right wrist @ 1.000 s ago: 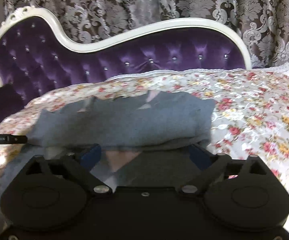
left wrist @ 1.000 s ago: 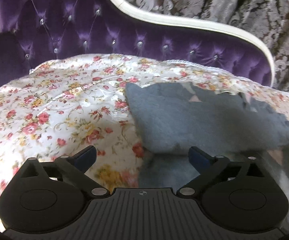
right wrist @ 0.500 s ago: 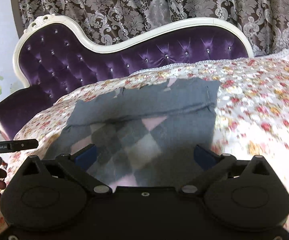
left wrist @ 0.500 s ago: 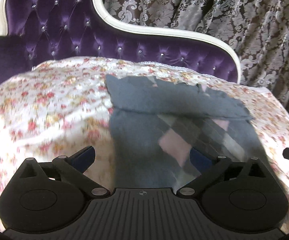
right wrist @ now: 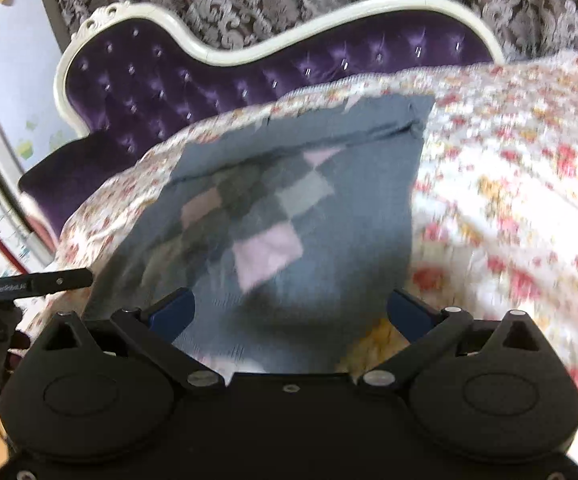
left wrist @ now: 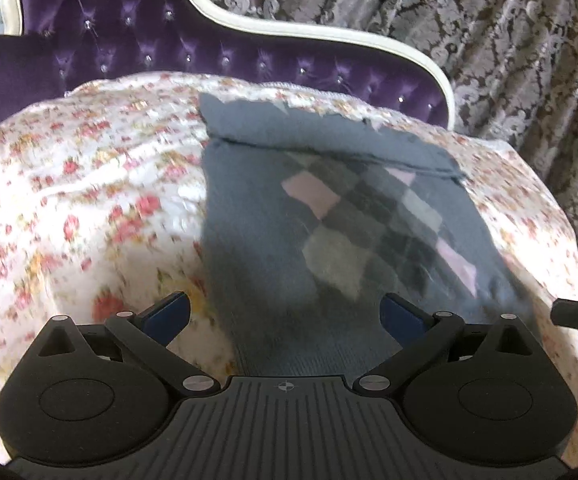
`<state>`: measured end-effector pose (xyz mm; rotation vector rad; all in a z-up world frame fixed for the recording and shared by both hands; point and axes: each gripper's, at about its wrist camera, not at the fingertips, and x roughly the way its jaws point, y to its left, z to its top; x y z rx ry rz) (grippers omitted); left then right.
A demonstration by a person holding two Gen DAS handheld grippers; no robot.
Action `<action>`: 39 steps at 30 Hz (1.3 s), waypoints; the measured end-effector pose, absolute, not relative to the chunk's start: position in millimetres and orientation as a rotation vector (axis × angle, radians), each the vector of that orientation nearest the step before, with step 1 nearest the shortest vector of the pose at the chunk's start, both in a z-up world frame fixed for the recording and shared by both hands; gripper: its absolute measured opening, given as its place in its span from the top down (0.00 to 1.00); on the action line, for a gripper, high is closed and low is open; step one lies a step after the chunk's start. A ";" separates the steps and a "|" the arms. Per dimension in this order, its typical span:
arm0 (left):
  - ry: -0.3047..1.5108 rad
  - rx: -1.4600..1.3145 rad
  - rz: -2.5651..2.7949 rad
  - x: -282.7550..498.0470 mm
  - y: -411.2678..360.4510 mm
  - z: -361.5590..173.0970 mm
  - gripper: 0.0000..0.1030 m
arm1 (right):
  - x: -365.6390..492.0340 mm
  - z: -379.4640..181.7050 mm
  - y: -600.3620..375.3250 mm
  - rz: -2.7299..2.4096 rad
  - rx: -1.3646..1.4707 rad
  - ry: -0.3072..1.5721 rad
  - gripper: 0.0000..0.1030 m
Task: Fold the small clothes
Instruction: 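Fold the hem up toward the collar with the right gripper and release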
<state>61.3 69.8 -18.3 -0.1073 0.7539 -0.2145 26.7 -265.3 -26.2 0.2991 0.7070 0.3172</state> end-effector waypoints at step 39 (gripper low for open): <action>0.833 -0.193 -0.219 50.6 66.3 -41.0 0.15 | -0.7 -52.7 -289.1 0.291 0.503 0.753 0.46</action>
